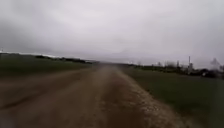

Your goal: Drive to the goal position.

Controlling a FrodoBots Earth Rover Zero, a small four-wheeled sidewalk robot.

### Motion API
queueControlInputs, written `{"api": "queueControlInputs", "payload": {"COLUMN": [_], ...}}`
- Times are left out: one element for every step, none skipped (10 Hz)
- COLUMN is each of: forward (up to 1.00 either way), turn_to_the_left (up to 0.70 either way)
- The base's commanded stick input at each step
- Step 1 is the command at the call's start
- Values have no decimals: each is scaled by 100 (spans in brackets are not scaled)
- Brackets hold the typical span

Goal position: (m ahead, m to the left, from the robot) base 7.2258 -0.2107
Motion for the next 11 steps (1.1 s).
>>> {"api": "queueControlInputs", "payload": {"forward": [85, 85, 85, 85, 85, 85, 85, 85, 85, 85, 85], "turn_to_the_left": [-26, -15, 0, 0, 0, 0, 0, -5, -15, -16, -9]}}
